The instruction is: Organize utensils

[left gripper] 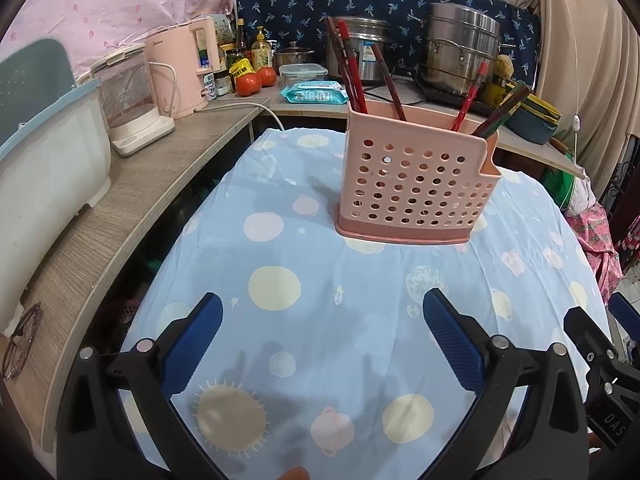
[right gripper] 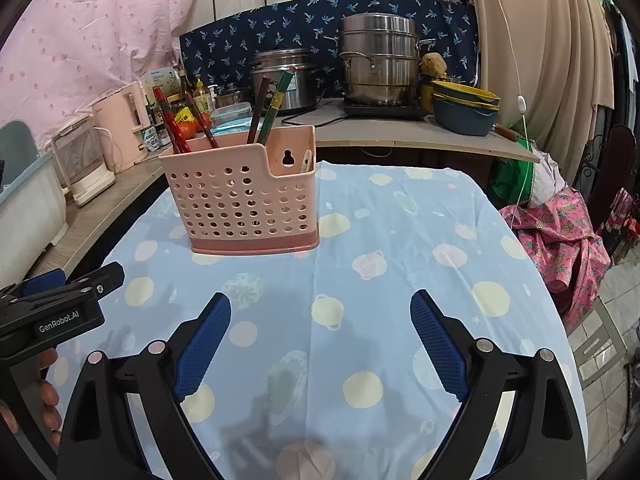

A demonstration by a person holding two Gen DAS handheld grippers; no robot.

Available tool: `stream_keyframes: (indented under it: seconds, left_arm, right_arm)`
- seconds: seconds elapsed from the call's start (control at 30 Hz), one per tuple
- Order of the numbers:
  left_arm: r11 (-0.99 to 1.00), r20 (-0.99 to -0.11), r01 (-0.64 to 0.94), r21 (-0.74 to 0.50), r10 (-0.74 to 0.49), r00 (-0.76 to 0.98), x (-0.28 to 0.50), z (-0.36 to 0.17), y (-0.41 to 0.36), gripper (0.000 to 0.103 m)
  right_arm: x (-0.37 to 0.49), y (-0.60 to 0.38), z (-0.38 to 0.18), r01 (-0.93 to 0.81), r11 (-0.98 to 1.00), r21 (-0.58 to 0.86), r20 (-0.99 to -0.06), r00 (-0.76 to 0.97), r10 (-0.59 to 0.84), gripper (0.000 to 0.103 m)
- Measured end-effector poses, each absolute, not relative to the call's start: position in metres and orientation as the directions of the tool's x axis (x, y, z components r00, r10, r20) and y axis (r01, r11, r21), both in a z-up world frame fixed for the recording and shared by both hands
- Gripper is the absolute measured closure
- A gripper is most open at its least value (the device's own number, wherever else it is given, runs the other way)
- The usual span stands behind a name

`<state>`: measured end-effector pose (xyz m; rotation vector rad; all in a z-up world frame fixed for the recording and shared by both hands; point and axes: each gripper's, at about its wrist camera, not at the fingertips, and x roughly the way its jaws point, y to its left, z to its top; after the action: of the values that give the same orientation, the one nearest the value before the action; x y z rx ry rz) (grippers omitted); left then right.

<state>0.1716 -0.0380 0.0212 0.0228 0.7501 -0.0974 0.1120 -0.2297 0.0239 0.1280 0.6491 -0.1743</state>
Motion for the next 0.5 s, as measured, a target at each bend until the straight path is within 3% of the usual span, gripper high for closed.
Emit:
stream_keyframes:
  seconds: [0.07,0.13,0.5]
  left_arm:
    - [0.995,-0.683,0.094,-0.014,-0.078,0.726,0.1717,0.02,-0.038,0.007]
    - [0.996,-0.685,0.092,-0.013,-0.076,0.725,0.1711,0.0188,-0.0385,0.007]
    - [0.994,-0.684,0.109,-0.001,-0.08,0.725,0.1683,0.0163,-0.0421,0.007]
  right_arm:
    - [0.1121,-0.2297,0.0239,0.199,0.978,0.059,-0.612,0.781,-0.122,0.015]
    - [0.1131,-0.2278,0.0219,0.192,0.98,0.057,-0.617,0.779,-0.116,0.007]
    - [0.1145,-0.2218,0.0172,0.183,0.982,0.053,-0.628,0.77,-0.11,0.007]
